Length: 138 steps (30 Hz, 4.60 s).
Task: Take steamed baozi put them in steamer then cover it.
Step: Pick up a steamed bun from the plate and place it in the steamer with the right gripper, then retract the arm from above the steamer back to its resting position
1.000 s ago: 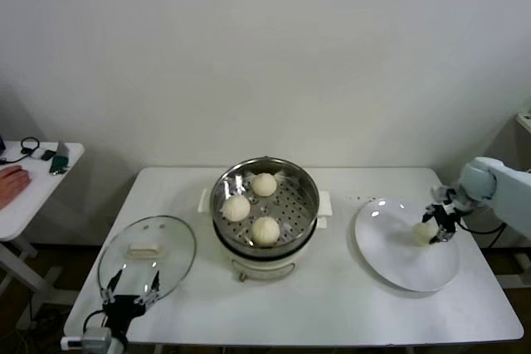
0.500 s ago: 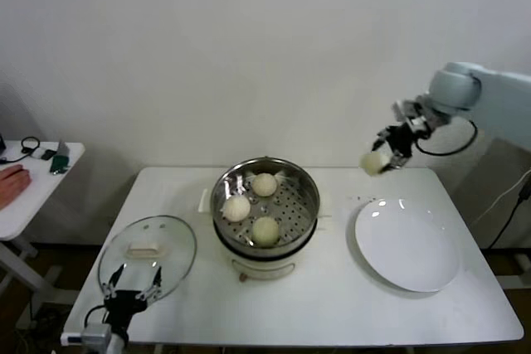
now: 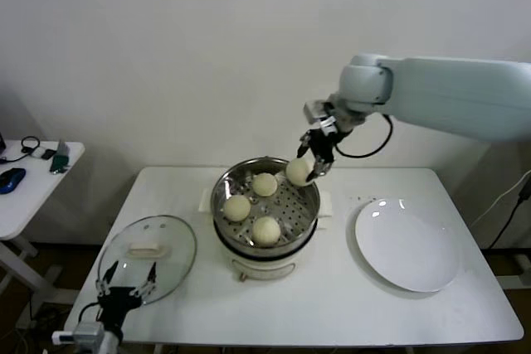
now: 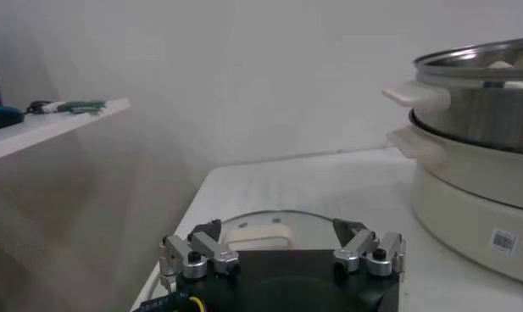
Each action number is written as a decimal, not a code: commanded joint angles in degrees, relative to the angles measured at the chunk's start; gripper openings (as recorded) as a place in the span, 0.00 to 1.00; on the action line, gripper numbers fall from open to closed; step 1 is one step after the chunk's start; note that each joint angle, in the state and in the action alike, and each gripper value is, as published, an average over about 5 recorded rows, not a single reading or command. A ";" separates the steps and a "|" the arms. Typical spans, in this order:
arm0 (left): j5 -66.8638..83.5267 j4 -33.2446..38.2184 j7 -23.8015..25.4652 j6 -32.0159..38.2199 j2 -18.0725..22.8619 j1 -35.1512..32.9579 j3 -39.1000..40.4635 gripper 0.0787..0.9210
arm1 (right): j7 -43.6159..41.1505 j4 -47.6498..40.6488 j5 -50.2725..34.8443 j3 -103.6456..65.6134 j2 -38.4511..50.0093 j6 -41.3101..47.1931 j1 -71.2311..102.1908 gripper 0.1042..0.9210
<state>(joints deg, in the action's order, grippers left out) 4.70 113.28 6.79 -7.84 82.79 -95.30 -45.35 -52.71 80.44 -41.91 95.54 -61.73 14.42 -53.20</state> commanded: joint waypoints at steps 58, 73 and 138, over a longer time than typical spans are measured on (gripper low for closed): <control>6.15 0.46 -3.84 3.27 -2.55 0.45 1.04 0.88 | 48.16 10.35 -9.69 -89.09 38.46 0.15 75.77 0.88; 1.93 -0.56 -4.18 5.39 -3.39 3.35 1.10 0.88 | 44.49 18.57 -1.04 -144.04 19.22 -12.67 138.15 0.88; -80.16 -33.30 -29.62 14.72 -9.26 19.96 6.88 0.88 | 45.53 21.37 17.04 -135.11 -10.05 -29.65 151.23 0.88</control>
<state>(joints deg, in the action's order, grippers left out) -74.08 83.19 -23.43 6.77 74.17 -80.24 -39.43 -7.06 101.73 -25.54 -39.58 -71.24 -15.03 97.70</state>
